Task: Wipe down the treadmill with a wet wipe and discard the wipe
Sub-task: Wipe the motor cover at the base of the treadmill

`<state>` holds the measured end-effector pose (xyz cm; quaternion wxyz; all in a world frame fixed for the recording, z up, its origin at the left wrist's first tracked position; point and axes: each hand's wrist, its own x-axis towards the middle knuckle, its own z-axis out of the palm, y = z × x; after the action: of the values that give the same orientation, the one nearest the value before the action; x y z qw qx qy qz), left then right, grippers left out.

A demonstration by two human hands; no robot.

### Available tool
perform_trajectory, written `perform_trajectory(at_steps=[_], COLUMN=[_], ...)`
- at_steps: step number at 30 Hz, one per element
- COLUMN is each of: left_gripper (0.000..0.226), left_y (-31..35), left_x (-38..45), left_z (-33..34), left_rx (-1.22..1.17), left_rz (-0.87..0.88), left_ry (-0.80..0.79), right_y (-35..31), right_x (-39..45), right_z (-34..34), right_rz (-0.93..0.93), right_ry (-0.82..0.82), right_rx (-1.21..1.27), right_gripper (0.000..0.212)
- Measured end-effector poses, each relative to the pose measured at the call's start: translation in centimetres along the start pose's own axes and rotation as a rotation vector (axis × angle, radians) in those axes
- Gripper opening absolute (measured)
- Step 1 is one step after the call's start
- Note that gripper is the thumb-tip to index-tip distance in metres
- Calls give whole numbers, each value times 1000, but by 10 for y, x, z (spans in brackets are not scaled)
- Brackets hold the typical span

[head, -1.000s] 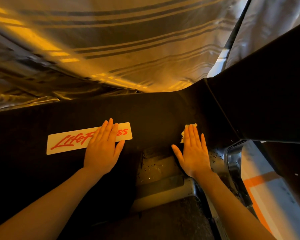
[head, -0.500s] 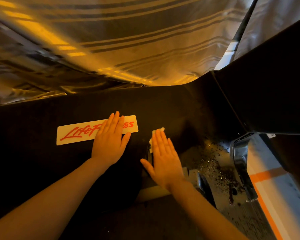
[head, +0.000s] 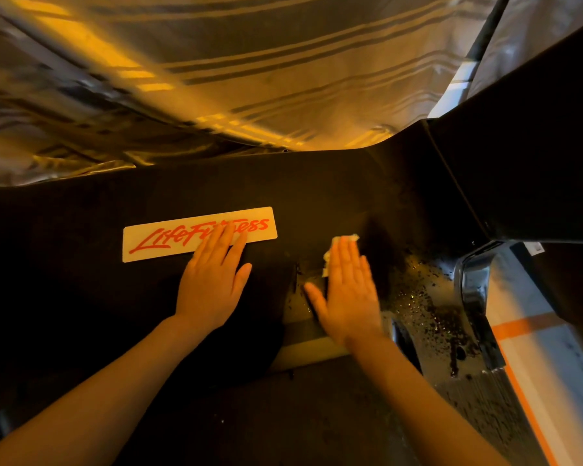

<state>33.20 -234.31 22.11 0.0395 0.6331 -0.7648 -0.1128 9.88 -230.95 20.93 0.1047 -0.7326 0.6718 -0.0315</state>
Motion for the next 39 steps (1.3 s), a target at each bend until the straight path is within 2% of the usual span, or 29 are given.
perform_trajectory(at_steps=[4, 7, 13, 18, 24, 27, 30, 36, 39], left_gripper=[59, 57, 68, 65, 61, 58, 55, 58, 55], left_y=[1, 0, -1, -1, -2, -3, -3, -3, -3], left_x=[-1, -2, -3, -4, -4, -3, -3, -3, -4], left_z=[3, 4, 3, 3, 7, 8, 9, 8, 8], left_rx=[-18, -28, -32, -41, -29, -31, -38, -46, -37], left_rz=[-20, -21, -3, 3, 5, 5, 4, 13, 18], left_ry=[13, 22, 25, 48, 51, 49, 53, 58, 73], right_y=[-45, -44, 22, 19, -51, -62, -47, 22, 21], right_x=[-4, -5, -12, -12, -21, -26, -31, -38, -40], right_z=[10, 13, 4, 4, 20, 22, 19, 14, 14], right_rz=[-185, -216, 91, 164, -211, -263, -191, 114, 183], right_ry=[-53, -34, 52, 73, 25, 7, 6, 54, 76], right_rx=[-5, -60, -94, -58, -57, -101, -90, -129, -70], right_gripper=[87, 85, 86, 86, 79, 79, 80, 83, 85])
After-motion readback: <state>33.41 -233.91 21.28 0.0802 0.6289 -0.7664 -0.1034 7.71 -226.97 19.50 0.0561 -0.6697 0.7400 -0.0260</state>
